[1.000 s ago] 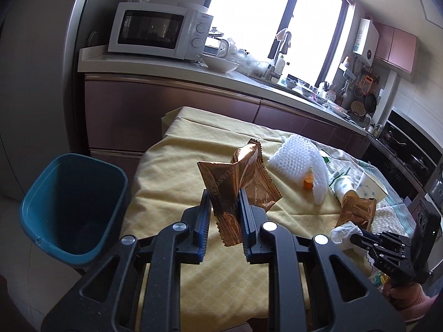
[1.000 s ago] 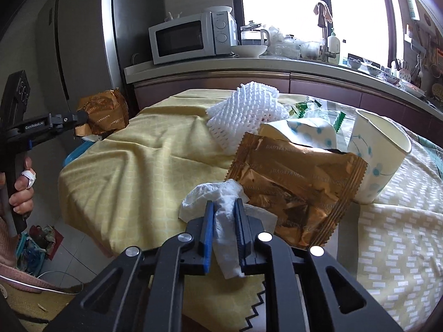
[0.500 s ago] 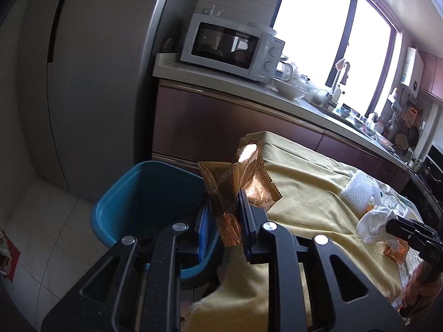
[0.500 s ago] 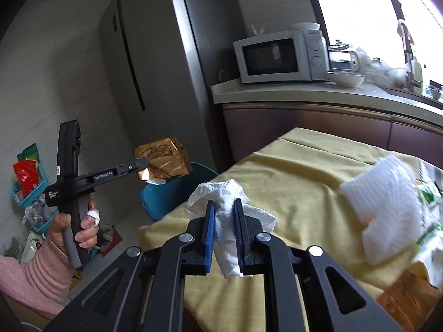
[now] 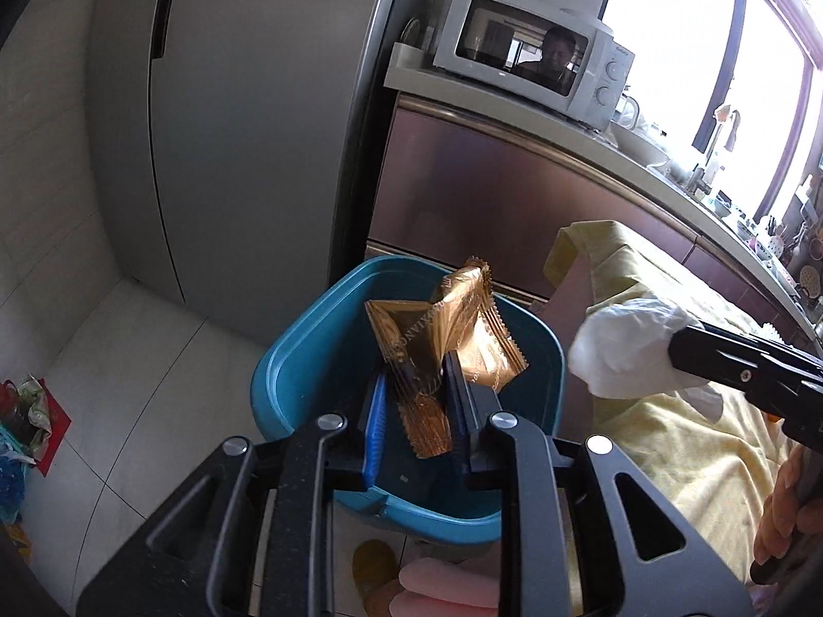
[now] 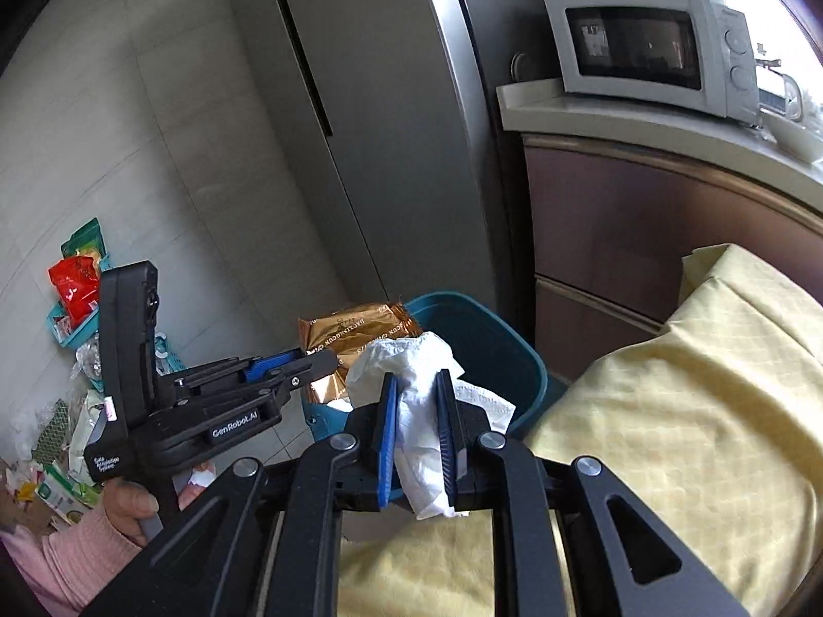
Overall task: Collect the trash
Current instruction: 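Carry wrapper and tissue to the teal bin and open both tools, then grasp the white foam net with the left tool while the right tool grasps a wrapper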
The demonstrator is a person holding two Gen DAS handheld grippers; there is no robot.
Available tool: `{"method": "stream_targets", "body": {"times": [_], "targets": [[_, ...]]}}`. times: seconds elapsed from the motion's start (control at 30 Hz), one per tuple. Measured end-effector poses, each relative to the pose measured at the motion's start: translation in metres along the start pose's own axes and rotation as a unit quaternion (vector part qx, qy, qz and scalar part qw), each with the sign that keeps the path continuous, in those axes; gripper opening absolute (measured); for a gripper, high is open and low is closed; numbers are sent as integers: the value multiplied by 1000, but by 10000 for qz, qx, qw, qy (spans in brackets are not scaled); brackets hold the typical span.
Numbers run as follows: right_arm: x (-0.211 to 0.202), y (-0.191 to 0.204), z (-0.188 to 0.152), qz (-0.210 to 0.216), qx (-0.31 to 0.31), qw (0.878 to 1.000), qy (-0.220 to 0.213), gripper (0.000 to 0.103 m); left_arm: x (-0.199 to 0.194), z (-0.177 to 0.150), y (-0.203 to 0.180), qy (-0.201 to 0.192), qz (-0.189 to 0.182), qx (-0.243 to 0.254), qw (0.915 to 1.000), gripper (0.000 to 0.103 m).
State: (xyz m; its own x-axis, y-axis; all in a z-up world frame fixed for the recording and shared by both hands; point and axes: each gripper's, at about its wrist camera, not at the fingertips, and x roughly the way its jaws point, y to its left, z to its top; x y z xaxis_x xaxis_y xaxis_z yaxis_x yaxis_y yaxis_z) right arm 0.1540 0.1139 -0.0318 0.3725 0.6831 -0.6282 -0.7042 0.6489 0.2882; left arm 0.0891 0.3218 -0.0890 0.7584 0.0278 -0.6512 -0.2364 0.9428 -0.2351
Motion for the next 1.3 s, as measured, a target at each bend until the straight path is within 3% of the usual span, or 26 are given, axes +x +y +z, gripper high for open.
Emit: {"method": "stream_targets", "body": {"times": [0.1, 0.3, 0.4, 0.53, 0.73, 0.9, 1.07, 1.3], "targets": [[31, -1, 8, 17, 92, 9996, 274, 14, 14, -1, 2, 130, 87, -21, 9999, 26], [73, -10, 14, -50, 457, 9962, 745, 25, 39, -1, 6, 346, 200, -157, 9991, 32], [77, -11, 18, -106, 516, 9955, 783, 32, 44, -2, 10, 377, 257, -249, 9986, 34], [67, -11, 17, -74, 532, 9965, 641, 34, 41, -5, 11, 326, 257, -295, 9987, 37], [6, -19, 1, 43, 494, 9987, 111, 36, 11, -4, -10, -33, -73, -71, 9999, 44], [-74, -29, -28, -197, 461, 9976, -486, 42, -24, -7, -57, -340, -825, 396, 9952, 50], [-157, -51, -68, -737, 744, 9893, -1016, 43, -45, -18, -119, -367, -1701, 919, 9805, 54], [-249, -79, -143, -1726, 1326, 9656, -1422, 43, -45, -44, -229, 5, -2682, 1711, 9481, 57]]}}
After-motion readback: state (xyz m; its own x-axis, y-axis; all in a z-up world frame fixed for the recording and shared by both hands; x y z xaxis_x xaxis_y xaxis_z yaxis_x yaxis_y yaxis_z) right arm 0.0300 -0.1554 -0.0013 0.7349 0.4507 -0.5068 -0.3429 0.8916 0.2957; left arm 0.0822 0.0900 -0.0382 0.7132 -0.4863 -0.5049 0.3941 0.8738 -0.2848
